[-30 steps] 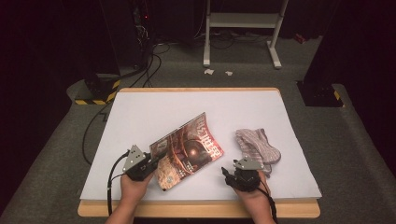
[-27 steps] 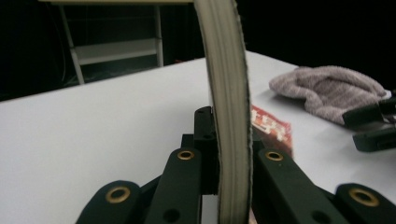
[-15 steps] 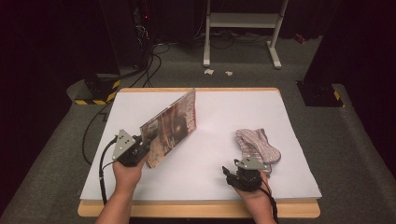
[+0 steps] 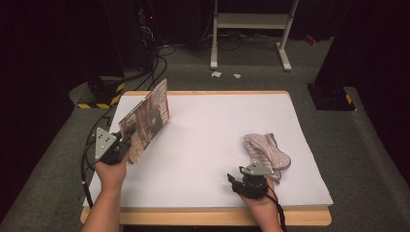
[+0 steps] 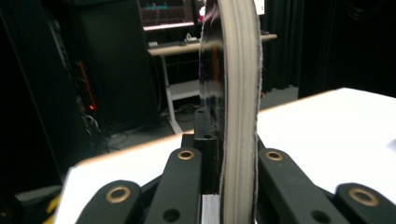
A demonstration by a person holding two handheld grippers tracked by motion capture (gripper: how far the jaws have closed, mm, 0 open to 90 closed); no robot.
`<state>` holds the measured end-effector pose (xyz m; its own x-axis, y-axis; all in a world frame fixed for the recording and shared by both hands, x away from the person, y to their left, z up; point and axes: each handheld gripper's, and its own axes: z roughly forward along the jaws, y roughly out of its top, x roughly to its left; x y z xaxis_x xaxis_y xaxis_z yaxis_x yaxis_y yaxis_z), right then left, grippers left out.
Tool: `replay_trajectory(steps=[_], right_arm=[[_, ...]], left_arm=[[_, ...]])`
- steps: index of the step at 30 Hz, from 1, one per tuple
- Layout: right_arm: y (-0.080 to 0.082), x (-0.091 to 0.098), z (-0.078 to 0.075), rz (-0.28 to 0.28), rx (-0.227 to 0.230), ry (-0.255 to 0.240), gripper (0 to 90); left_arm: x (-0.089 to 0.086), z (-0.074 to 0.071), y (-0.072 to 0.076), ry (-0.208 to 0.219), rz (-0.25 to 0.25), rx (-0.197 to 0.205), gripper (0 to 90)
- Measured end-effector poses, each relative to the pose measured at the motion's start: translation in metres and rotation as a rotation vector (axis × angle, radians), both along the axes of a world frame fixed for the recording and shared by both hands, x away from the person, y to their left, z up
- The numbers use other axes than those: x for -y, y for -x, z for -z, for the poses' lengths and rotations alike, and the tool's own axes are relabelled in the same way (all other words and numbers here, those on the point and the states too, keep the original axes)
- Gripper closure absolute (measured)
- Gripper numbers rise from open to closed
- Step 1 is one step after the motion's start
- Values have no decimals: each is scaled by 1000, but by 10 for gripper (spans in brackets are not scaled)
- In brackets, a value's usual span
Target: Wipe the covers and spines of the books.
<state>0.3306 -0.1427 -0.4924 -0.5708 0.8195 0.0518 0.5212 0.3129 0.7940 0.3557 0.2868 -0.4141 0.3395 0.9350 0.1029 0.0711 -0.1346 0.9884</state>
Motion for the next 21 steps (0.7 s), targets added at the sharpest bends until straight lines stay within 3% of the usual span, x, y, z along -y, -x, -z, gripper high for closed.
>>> replay_trajectory(steps=[7, 12, 16, 21], right_arm=[[0, -3, 3, -13, -13, -2, 440], [-1, -4, 5, -14, -25, -8, 440], [-2, -2, 5, -14, -29, -12, 440], [-2, -3, 7, -14, -33, -8, 441]], left_arm=[[28, 15, 13, 3, 102, -5, 839], [56, 31, 16, 6, 202, -77, 839], [71, 40, 17, -9, 240, -97, 839], [102, 55, 19, -72, 290, -151, 837]])
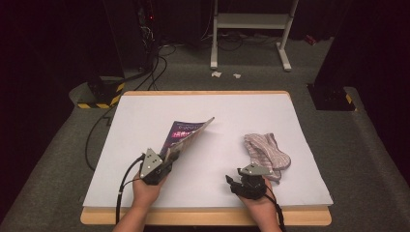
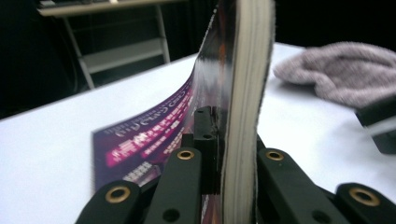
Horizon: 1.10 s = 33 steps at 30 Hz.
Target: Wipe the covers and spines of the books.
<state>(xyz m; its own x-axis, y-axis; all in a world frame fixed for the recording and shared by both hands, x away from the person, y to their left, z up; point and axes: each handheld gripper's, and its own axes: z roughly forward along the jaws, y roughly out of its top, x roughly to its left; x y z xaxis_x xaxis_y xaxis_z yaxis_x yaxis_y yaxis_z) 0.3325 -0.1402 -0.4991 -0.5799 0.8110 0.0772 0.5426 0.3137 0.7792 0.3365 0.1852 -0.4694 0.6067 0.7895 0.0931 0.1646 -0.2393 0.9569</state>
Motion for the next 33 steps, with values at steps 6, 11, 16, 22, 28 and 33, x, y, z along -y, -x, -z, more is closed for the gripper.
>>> replay_trajectory(steps=[6, 11, 16, 22, 28, 33], right_arm=[[0, 0, 1, -3, -1, 3, 440], [0, -1, 1, -1, -3, 0, 440], [1, -3, 2, -6, -8, 0, 440], [2, -4, 1, -4, -5, 1, 440], [2, -4, 1, -4, -5, 2, 440], [2, -4, 2, -2, -6, 3, 439]], left_arm=[[16, 13, 4, -16, 32, -27, 826], [21, 15, 6, -21, 56, -26, 779], [24, 12, 8, 13, 109, -36, 685], [35, 6, 14, 68, 190, -55, 617], [49, 8, 15, 95, 226, -88, 560], [56, 2, 18, 138, 257, -82, 564]])
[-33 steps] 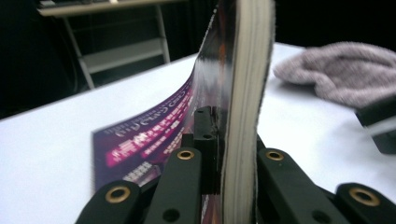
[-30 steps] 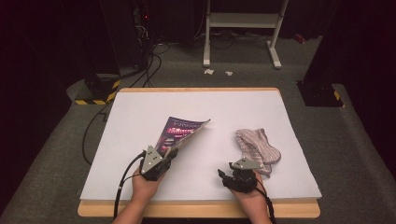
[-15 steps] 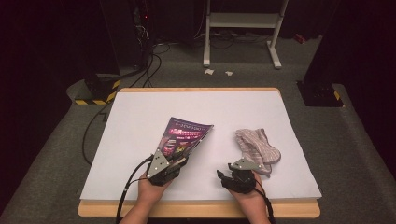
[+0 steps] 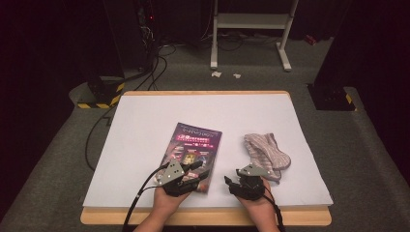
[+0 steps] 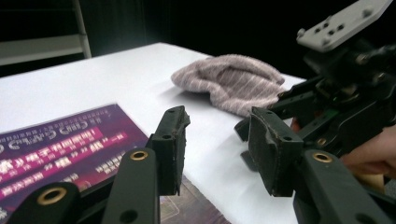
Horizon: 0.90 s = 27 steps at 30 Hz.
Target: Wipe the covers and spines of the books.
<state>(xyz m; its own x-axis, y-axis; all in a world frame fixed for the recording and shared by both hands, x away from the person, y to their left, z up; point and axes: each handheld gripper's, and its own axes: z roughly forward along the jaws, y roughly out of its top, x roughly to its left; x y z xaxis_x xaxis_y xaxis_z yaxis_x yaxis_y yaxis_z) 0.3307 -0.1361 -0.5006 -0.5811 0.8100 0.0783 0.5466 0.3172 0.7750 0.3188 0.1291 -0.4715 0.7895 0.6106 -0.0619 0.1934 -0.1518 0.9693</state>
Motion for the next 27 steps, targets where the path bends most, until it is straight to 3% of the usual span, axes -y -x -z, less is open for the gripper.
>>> replay_trajectory(steps=[10, 14, 22, 27], right_arm=[[0, 1, 0, 0, -3, 0, 439], [0, 0, 1, 2, -2, 4, 436], [0, -1, 2, -5, -2, 19, 434], [-1, -1, 3, -5, -6, 22, 431]], left_arm=[[-12, 5, -10, -39, -55, -30, 521], [-22, 9, -16, -53, -87, -66, 473], [-51, 13, -24, -63, -129, -106, 424], [-74, 12, -27, -108, -172, -130, 411]])
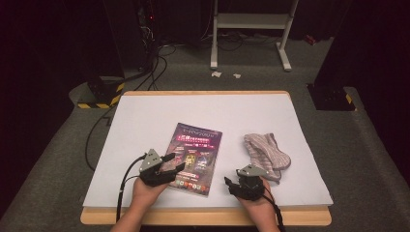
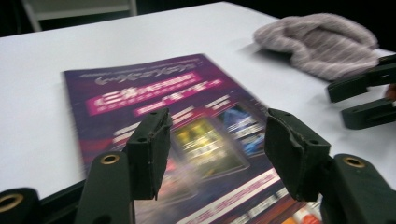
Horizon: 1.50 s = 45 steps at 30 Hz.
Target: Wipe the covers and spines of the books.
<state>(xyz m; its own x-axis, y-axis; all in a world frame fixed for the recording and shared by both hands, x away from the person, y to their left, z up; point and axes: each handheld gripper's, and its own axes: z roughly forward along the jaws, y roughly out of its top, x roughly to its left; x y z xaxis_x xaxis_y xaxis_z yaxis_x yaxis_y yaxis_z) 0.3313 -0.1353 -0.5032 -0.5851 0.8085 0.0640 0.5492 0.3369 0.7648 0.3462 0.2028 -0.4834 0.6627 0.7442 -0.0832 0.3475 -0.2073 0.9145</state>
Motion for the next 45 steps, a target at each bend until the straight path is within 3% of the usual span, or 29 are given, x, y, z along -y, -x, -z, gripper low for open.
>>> replay_trajectory(steps=[7, 15, 18, 28, 32, 45], right_arm=[[0, 0, 1, -8, 1, 5, 427], [-1, -1, -2, -7, 6, -1, 422], [-2, -2, -3, -7, 12, -7, 417], [-7, -22, -3, -57, 11, -1, 410], [-8, -29, -1, -78, 0, -1, 411], [-9, -27, 0, -61, -25, 1, 415]], left_arm=[[-31, 10, 1, 12, -87, -43, 399], [-48, 16, -3, -10, -155, -152, 403], [-47, 16, -2, 5, -144, -188, 422], [-32, 24, -2, -98, -110, -272, 434], [-29, 23, -1, -105, -114, -279, 448], [4, 21, 6, -148, -21, -274, 456]])
